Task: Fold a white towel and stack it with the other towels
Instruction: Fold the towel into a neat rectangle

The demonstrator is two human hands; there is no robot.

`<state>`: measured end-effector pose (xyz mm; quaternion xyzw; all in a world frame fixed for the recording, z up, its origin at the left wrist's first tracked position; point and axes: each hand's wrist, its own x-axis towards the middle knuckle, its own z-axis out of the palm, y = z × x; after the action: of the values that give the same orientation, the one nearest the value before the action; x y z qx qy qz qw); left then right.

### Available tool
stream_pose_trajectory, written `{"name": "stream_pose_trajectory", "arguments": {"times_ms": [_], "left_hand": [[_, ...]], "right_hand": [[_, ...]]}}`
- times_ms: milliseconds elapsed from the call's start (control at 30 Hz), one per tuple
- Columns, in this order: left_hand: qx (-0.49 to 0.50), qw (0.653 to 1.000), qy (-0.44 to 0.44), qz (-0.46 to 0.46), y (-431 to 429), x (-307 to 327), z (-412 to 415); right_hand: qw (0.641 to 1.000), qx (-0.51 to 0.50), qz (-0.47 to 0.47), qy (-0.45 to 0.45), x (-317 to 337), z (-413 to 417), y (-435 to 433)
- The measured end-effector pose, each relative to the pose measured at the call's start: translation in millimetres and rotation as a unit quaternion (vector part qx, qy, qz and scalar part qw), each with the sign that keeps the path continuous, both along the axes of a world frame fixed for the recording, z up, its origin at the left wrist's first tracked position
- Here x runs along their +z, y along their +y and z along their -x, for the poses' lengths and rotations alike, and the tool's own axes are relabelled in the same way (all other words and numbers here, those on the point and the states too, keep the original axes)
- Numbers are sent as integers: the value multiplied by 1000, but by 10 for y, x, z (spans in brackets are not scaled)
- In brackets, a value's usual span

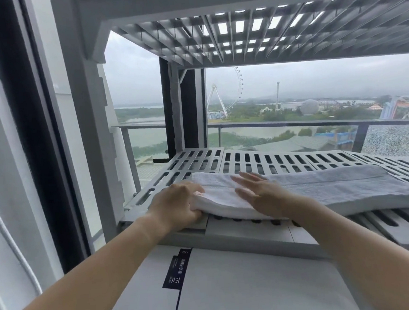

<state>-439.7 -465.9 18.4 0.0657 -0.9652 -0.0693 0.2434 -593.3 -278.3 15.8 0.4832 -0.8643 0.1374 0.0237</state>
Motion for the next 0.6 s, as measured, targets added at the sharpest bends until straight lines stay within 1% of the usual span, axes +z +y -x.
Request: {"name": "stream_pose_trajectory", "arguments": {"times_ms": [67, 100, 133, 200, 233, 267, 333, 367, 400, 467, 600], "left_hand": [[18, 1000, -5, -3, -11, 8, -7], [26, 1000, -10, -1, -14, 6, -8], [35, 999, -12, 0, -14, 2, -9], [53, 998, -19, -3, -16, -10, -15], [60, 998, -23, -9, -15, -18, -19], [65, 997, -28, -15, -14, -27, -21], [66, 997, -32, -25, -17, -43, -19], [66, 997, -30, -29, -17, -42, -15], [66, 997, -28, -32, -15, -35, -10], [64, 997, -21, -33, -17, -23, 16], [60, 998, -13, -33, -17, -13, 70]], "right_hand": [[996, -12, -84, 23, -137, 18, -37], [996, -7, -90, 17, -175, 30, -36], [997, -1, -76, 2, -170, 51, -21], [999, -3, -3, -38, -89, 124, 41], [999, -19, 28, -42, -59, 182, 89], [998, -45, 32, -31, -57, 244, 139], [994, -100, -42, -2, -111, 334, 228], [990, -114, -81, 1, -150, 355, 254], [988, -116, -99, -2, -181, 370, 270], [991, -102, -79, -16, -195, 385, 287], [994, -99, 35, -13, -158, 325, 305]]}}
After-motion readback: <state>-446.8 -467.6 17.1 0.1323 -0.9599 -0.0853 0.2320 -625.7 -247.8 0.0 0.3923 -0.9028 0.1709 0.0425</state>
